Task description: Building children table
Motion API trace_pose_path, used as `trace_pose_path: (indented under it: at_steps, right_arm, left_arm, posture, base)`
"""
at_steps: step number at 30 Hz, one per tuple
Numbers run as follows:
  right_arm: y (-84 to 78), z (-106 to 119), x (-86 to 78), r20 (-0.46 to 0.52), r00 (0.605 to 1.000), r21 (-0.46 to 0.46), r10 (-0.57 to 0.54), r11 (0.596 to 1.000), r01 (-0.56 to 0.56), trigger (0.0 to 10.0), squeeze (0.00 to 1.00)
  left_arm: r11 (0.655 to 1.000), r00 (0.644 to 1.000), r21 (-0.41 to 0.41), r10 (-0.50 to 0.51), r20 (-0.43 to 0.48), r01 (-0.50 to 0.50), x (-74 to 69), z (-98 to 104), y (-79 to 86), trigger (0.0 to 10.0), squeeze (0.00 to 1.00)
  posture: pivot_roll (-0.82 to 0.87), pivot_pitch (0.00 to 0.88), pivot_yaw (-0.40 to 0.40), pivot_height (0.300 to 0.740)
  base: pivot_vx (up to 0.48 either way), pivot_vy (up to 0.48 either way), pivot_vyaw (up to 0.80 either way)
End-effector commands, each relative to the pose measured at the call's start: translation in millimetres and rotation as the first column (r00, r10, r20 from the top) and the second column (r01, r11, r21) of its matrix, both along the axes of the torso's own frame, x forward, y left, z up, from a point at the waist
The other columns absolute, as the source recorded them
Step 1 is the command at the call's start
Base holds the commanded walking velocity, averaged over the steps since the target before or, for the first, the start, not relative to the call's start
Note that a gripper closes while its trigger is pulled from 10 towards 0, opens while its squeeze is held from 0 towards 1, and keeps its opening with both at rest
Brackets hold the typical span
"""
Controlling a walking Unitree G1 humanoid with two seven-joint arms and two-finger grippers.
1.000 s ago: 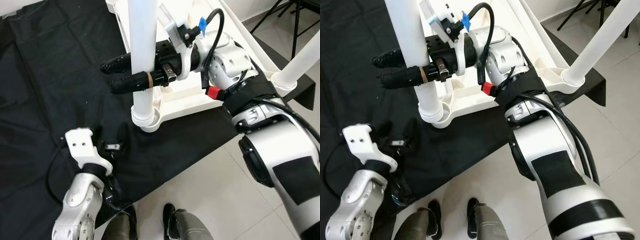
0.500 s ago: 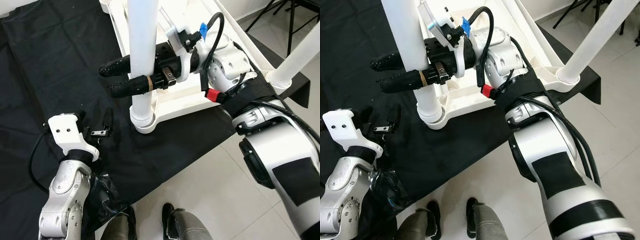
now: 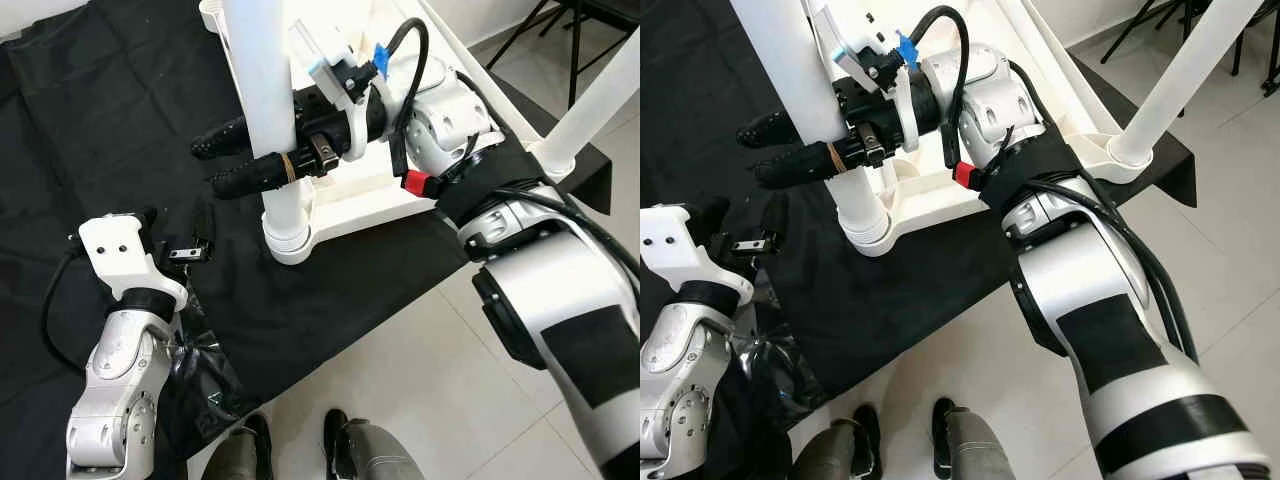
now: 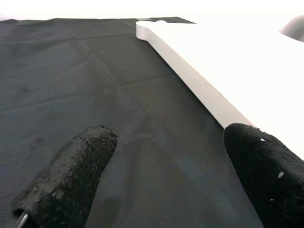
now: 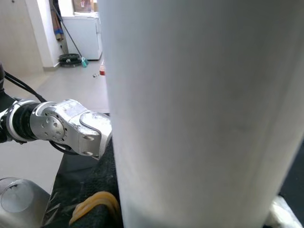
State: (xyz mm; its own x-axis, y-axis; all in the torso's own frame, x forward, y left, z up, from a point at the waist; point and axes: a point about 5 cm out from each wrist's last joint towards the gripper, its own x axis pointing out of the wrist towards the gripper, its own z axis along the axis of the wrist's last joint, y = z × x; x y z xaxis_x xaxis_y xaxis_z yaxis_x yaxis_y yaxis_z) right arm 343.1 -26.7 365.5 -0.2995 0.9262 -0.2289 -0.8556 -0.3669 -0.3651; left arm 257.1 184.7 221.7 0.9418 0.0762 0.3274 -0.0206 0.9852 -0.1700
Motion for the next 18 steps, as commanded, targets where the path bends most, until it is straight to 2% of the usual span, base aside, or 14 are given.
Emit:
trace_pose_path:
  at_steps: [1, 18]
  right_arm:
    - [-8.0, -48.7, 12.2, -0.085, 0.993, -0.214, -0.087, 0.974, 0.067, 10.0, 0.00]
    - [-22.6, -42.4, 15.0, -0.081, 0.990, -0.189, -0.119, 0.977, 0.102, 10.0, 0.00]
  left_arm:
    - [1.000, 1.000, -0.001, 0.017, -0.018, -0.017, -3.6, -3.5, 2.2, 10.0, 0.00]
    - [1.000, 1.000, -0.002, -0.001, -0.029, 0.001, -1.8, -5.5, -2.2, 10.0, 0.00]
  posture:
    - [-0.02, 0.352, -0.081, 0.740]
    - [-0.02, 0.347, -0.065, 0.740]
  base:
    - [0.000, 0.000, 0.00]
    - [0.000, 0.000, 0.00]
